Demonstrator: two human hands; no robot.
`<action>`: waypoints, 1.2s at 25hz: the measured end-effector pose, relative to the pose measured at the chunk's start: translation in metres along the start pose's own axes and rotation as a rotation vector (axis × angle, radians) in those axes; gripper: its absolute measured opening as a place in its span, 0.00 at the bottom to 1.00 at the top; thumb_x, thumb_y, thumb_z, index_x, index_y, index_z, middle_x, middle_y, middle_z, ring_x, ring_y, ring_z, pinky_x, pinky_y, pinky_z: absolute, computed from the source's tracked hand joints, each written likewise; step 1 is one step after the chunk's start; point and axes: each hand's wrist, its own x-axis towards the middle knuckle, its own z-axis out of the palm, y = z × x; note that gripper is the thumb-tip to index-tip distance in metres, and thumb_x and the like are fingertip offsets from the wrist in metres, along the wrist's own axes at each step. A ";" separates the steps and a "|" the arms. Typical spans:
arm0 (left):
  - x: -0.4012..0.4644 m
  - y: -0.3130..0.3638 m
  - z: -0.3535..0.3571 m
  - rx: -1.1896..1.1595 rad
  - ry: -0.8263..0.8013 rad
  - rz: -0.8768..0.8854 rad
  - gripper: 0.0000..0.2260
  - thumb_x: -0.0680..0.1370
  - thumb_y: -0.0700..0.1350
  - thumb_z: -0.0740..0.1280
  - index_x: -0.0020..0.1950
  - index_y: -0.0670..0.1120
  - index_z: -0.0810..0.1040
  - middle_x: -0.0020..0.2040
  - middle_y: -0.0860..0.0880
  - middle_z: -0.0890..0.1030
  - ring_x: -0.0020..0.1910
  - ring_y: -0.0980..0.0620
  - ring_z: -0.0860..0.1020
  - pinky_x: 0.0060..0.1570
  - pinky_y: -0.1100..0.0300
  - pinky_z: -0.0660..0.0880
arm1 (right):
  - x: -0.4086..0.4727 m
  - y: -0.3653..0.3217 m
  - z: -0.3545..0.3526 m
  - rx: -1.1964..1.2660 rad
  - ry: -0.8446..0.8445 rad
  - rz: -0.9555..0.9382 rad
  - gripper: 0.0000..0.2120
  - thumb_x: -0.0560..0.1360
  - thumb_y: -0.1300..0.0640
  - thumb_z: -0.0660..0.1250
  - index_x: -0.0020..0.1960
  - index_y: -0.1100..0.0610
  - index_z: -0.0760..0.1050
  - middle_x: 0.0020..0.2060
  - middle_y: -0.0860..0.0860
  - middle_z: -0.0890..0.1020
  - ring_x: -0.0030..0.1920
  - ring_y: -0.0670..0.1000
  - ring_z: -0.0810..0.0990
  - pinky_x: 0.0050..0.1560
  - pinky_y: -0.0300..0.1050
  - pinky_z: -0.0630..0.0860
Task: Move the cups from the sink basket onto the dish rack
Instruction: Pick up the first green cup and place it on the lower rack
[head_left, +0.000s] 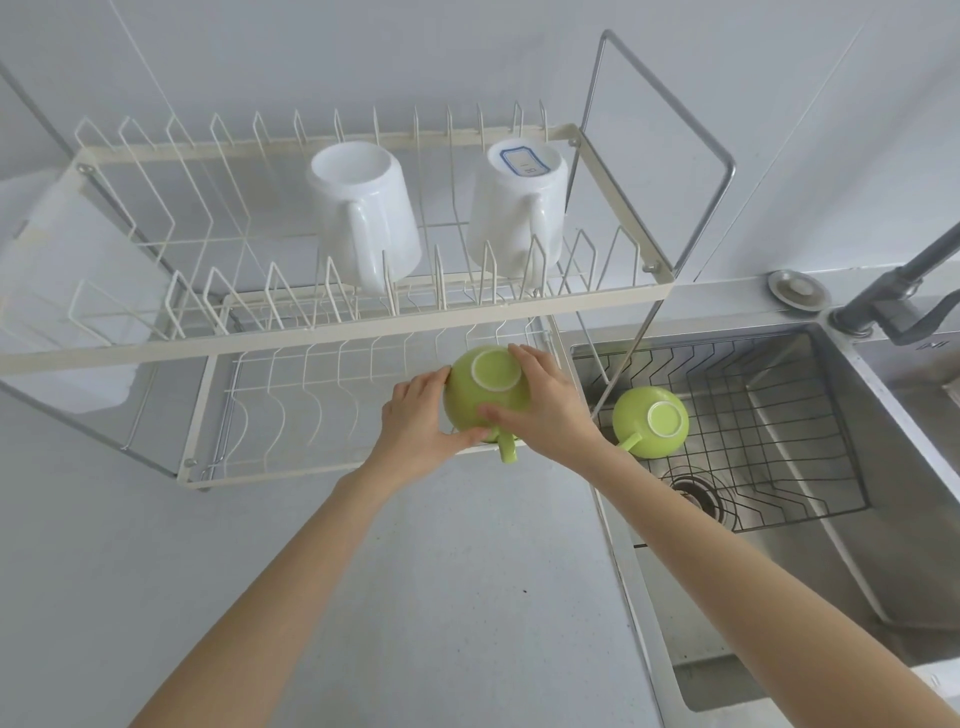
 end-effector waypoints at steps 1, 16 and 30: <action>0.001 0.000 0.001 0.016 0.005 0.001 0.38 0.68 0.55 0.72 0.71 0.45 0.59 0.71 0.46 0.65 0.70 0.44 0.60 0.68 0.49 0.59 | 0.001 0.001 0.000 0.012 -0.002 -0.003 0.38 0.69 0.51 0.71 0.73 0.54 0.56 0.73 0.49 0.61 0.72 0.53 0.61 0.69 0.51 0.64; 0.049 0.010 0.000 0.029 0.005 0.001 0.36 0.67 0.55 0.72 0.69 0.46 0.61 0.66 0.43 0.70 0.64 0.42 0.68 0.62 0.47 0.65 | 0.045 0.008 -0.011 0.076 -0.005 0.019 0.34 0.70 0.53 0.71 0.71 0.57 0.59 0.68 0.52 0.66 0.67 0.54 0.67 0.62 0.44 0.66; 0.026 0.017 -0.015 0.281 -0.042 0.090 0.38 0.73 0.55 0.66 0.74 0.43 0.50 0.76 0.44 0.55 0.72 0.41 0.59 0.68 0.46 0.60 | 0.025 0.001 -0.016 -0.217 -0.006 -0.141 0.37 0.72 0.49 0.67 0.73 0.59 0.53 0.74 0.55 0.59 0.75 0.55 0.53 0.74 0.54 0.58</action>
